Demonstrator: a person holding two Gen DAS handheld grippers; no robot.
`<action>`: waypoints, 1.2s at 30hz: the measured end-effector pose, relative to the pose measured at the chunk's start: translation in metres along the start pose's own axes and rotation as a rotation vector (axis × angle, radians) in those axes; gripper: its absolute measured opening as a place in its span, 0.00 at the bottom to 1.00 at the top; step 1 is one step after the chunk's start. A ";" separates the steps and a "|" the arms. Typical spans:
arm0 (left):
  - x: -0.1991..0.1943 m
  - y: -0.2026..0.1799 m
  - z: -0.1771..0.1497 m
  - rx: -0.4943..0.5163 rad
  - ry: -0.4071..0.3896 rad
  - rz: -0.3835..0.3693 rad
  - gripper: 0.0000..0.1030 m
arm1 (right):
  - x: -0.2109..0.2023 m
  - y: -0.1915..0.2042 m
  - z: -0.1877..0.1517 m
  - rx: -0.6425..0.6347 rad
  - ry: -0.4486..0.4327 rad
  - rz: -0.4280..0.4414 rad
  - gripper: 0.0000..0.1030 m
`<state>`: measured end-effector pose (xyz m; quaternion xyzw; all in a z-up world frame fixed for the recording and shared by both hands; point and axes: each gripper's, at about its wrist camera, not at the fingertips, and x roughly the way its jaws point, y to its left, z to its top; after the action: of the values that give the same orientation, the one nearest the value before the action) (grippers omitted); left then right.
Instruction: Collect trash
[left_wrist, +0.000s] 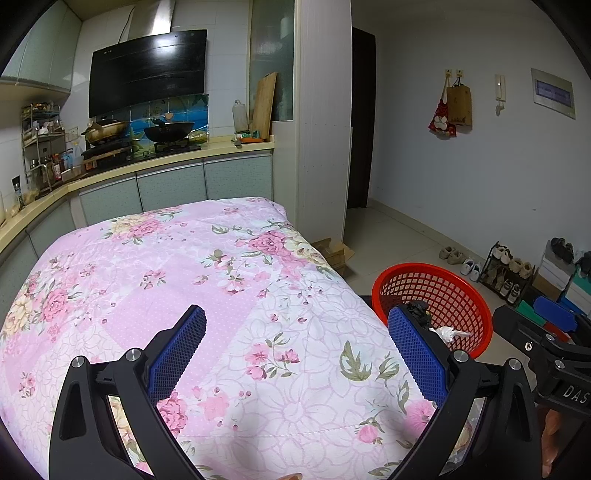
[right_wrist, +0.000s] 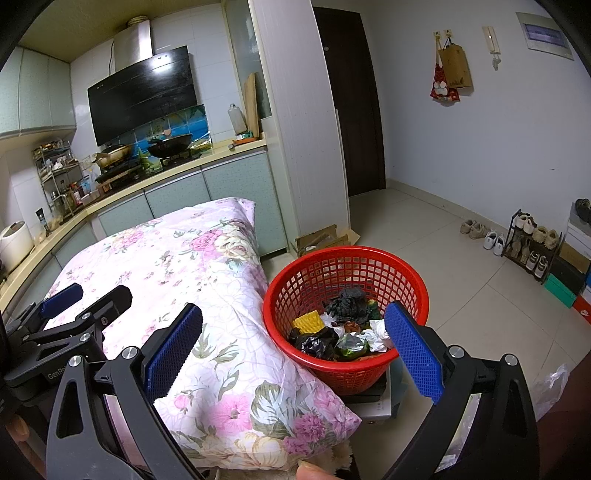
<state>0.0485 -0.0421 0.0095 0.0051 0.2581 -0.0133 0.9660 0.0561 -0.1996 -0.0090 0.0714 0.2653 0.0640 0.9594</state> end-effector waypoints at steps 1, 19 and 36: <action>0.000 0.000 0.000 0.000 0.000 0.000 0.93 | 0.000 -0.001 0.001 0.001 0.000 -0.001 0.93; -0.002 -0.004 0.003 0.003 -0.008 -0.012 0.93 | 0.000 0.000 0.001 0.002 0.002 -0.002 0.93; -0.024 0.056 0.014 -0.042 -0.030 0.094 0.93 | 0.004 0.028 -0.022 -0.033 0.037 0.052 0.93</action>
<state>0.0361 0.0142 0.0333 -0.0031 0.2432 0.0375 0.9692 0.0462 -0.1691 -0.0251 0.0610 0.2798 0.0946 0.9534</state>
